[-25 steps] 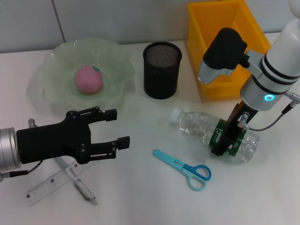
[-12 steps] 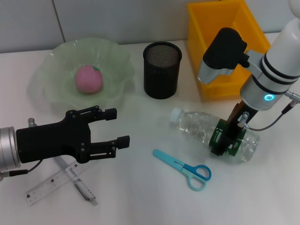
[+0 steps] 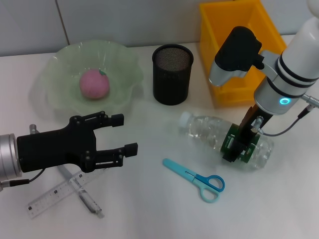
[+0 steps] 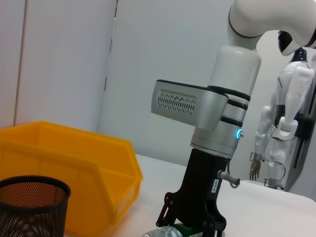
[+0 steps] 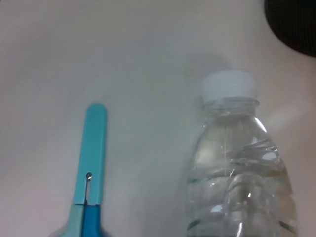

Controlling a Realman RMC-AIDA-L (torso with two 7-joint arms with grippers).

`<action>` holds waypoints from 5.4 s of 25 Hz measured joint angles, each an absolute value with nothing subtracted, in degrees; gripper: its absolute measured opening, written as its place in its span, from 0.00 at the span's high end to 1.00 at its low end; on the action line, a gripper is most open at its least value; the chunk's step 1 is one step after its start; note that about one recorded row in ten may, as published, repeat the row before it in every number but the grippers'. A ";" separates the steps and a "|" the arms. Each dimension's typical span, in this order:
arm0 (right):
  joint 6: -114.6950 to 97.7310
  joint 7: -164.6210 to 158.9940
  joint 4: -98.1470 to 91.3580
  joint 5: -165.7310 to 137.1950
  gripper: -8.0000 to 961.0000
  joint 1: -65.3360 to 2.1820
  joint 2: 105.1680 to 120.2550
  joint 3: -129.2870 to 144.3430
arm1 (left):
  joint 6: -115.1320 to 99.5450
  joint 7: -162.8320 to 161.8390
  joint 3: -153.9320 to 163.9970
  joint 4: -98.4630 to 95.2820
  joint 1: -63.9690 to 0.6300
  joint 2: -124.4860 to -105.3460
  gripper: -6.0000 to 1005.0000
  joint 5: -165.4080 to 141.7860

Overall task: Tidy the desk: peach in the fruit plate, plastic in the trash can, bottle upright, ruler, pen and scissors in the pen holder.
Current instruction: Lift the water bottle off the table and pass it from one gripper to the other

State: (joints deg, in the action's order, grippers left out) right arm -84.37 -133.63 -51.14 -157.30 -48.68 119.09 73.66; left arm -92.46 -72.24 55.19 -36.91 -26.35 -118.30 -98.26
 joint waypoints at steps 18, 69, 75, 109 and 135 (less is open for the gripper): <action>-86.05 -128.94 -60.65 -146.15 0.19 -43.89 118.86 69.07 | -93.32 -72.32 49.51 -36.50 -25.85 -118.18 0.19 -96.73; -88.39 -90.18 -55.35 -98.16 0.19 -37.80 118.74 59.09 | -102.37 -80.32 42.05 -30.43 -30.58 -118.23 0.26 -80.27; -88.45 -90.18 -54.14 -98.14 0.19 -38.13 118.49 59.24 | -102.63 -79.94 42.52 -30.36 -30.65 -118.42 0.27 -79.03; -88.61 -88.78 -48.44 -98.50 0.19 -41.33 118.89 61.92 | -103.99 -75.56 43.33 -28.03 -31.99 -118.65 0.33 -78.03; -88.50 -88.68 -48.16 -98.62 0.19 -42.10 118.92 61.96 | -103.82 -74.28 43.33 -27.59 -32.10 -118.65 0.37 -78.04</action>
State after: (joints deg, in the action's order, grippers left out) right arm -88.50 -88.68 -48.16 -98.62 -42.10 118.92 61.96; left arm -103.82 -74.28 43.33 -27.59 -32.10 -118.65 -78.04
